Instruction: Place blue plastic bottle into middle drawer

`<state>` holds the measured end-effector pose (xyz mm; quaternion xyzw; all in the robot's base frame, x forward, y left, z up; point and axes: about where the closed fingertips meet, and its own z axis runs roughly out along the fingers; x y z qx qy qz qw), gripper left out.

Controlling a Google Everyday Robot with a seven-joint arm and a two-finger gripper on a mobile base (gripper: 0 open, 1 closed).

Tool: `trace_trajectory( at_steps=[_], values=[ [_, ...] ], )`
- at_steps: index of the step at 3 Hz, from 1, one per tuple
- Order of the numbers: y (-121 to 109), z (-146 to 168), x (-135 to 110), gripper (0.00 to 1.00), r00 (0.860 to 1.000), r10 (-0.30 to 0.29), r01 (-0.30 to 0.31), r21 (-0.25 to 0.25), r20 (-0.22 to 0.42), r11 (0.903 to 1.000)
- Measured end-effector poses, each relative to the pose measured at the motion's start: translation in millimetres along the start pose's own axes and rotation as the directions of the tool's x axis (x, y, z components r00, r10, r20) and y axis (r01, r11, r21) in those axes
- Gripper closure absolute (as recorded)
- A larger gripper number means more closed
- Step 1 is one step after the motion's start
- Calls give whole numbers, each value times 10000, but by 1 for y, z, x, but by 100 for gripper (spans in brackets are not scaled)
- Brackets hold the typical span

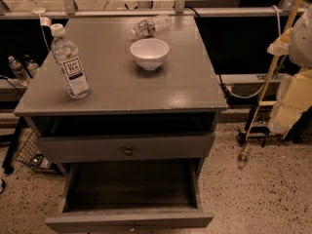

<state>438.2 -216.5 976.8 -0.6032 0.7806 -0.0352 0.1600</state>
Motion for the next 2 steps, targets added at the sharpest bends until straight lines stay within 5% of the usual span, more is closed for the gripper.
trace_trajectory(
  at_steps=[2],
  values=[
    [-1,4,-5,0,9971,451,-456,69,616,9989]
  ],
)
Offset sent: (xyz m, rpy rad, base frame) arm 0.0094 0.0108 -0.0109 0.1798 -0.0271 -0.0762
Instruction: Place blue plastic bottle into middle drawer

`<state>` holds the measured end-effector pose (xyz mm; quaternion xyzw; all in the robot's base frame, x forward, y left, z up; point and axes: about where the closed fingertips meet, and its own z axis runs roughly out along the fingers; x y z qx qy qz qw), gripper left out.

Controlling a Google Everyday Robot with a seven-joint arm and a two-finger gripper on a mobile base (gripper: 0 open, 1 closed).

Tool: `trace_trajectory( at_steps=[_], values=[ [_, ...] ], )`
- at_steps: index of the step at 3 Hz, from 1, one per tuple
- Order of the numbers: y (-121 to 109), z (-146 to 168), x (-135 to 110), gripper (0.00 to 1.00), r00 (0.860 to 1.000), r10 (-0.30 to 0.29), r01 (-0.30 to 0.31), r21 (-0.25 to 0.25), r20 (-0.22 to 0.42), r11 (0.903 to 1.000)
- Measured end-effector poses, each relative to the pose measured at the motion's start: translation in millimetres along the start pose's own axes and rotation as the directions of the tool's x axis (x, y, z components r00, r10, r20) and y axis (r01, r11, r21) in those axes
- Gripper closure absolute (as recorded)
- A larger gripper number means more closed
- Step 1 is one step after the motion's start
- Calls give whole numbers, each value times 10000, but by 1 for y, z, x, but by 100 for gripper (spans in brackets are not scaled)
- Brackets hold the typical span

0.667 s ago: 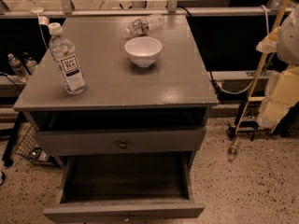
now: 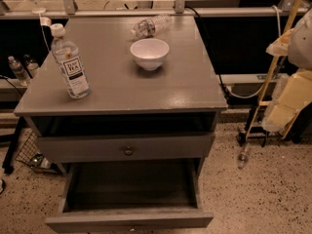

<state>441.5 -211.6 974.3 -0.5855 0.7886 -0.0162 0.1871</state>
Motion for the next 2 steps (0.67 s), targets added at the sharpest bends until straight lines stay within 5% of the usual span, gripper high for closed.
trace_trajectory(
  at_steps=[1,2],
  values=[
    [-23,17,-32,0,9872,101,-107,29,1590,9999],
    [-55,53,-96,0,9156,91,113,-485,4020,9988]
  ],
)
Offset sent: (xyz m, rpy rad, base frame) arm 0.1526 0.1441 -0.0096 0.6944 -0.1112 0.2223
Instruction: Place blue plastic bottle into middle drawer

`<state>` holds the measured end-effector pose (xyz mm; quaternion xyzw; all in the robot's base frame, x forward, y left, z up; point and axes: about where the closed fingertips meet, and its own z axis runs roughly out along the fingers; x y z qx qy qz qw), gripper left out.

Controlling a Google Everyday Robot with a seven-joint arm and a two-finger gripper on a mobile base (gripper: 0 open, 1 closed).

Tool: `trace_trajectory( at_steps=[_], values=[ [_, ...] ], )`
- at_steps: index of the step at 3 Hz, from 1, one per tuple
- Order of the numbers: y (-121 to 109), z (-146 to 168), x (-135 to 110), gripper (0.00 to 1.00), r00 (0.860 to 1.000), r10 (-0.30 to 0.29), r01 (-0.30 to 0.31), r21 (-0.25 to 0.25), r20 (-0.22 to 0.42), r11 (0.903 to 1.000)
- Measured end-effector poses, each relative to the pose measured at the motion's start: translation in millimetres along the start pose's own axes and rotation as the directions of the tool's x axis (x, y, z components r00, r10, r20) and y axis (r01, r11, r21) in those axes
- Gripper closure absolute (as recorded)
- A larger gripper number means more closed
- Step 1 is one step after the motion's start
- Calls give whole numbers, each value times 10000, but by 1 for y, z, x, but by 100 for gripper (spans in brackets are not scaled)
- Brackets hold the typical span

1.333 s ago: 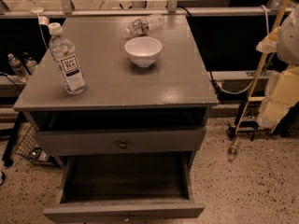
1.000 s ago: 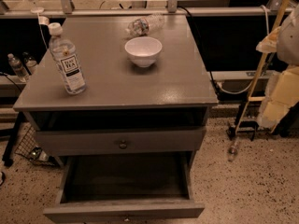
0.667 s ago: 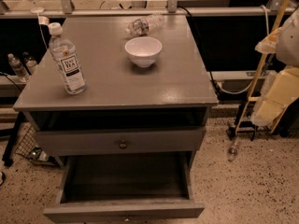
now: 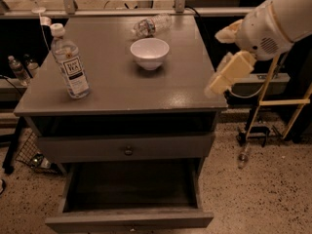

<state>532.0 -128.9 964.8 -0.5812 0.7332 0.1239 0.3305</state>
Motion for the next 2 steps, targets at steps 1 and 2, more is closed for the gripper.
trace_trajectory(
  at_steps=[1,2],
  values=[
    [-14,56,-47,0,9876,71,82,-966,1569,9953],
    [-13,56,-47,0,9877,67,85,-958,1563,9954]
  ],
)
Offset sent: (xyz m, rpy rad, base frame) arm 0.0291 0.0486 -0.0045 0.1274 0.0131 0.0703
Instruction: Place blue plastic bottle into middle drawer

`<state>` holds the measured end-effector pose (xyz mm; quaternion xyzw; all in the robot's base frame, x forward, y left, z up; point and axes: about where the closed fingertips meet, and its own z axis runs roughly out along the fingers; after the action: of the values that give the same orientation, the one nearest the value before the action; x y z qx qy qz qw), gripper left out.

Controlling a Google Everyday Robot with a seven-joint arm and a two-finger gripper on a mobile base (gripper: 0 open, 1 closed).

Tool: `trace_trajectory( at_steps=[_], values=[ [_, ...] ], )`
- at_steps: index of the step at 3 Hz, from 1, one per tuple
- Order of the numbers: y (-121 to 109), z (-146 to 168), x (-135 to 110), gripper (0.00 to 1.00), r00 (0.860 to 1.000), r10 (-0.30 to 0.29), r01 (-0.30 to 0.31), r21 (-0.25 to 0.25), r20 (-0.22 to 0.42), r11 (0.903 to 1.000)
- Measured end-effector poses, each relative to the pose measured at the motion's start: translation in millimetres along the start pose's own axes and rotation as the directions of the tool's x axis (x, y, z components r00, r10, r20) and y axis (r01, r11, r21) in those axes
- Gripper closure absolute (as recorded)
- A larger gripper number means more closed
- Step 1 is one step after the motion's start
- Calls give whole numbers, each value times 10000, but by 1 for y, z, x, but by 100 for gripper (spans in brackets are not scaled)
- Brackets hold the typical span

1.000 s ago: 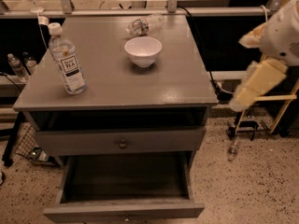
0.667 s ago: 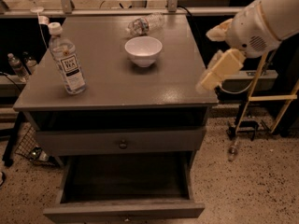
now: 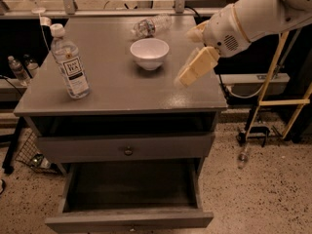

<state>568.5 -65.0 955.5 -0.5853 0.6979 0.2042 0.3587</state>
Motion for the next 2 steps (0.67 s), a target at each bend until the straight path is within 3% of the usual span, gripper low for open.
trace_trajectory(
  at_steps=[1,2],
  values=[
    [-1,41,-19,0,9949,-64,132,-671,1007,9977],
    [5,81,-46,0,9872,-243,451,-1293,1576,9906]
  ],
)
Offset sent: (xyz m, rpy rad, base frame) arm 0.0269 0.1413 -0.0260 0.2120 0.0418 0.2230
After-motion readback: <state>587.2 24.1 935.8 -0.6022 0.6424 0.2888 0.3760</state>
